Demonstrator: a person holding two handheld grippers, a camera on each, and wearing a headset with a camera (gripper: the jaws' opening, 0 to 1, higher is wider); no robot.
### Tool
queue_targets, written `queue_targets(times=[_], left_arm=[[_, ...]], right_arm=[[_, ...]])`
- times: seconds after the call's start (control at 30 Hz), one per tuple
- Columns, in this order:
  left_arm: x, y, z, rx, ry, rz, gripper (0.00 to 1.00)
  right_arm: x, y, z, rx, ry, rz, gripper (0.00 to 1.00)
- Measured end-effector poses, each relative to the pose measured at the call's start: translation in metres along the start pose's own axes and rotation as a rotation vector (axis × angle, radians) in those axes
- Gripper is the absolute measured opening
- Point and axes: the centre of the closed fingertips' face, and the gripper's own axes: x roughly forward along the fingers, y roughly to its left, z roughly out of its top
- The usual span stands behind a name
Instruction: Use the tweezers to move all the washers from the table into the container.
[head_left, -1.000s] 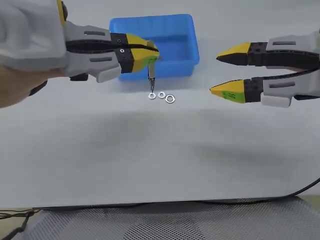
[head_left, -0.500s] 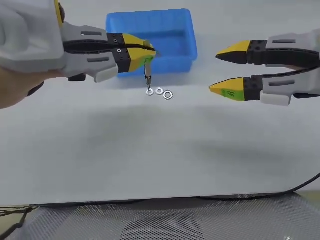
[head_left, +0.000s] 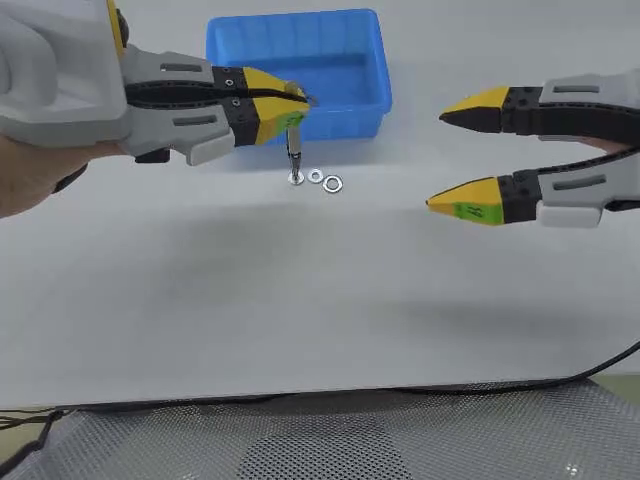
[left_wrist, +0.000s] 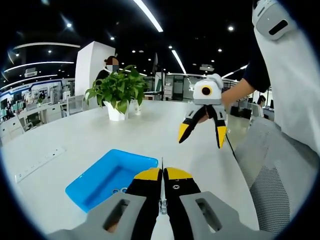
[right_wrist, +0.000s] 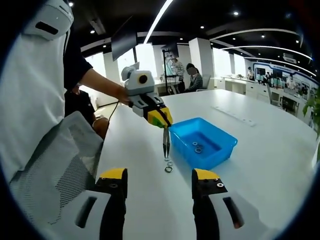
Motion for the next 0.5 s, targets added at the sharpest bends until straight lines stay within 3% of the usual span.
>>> queue_targets(times=[0.5], left_arm=[[-0.0013,-0.0011,-0.0044,-0.004,-0.006,-0.012,0.05]], right_arm=[[0.0077,0.0077,0.0053,-0.006,-0.002,0.026,0.59]])
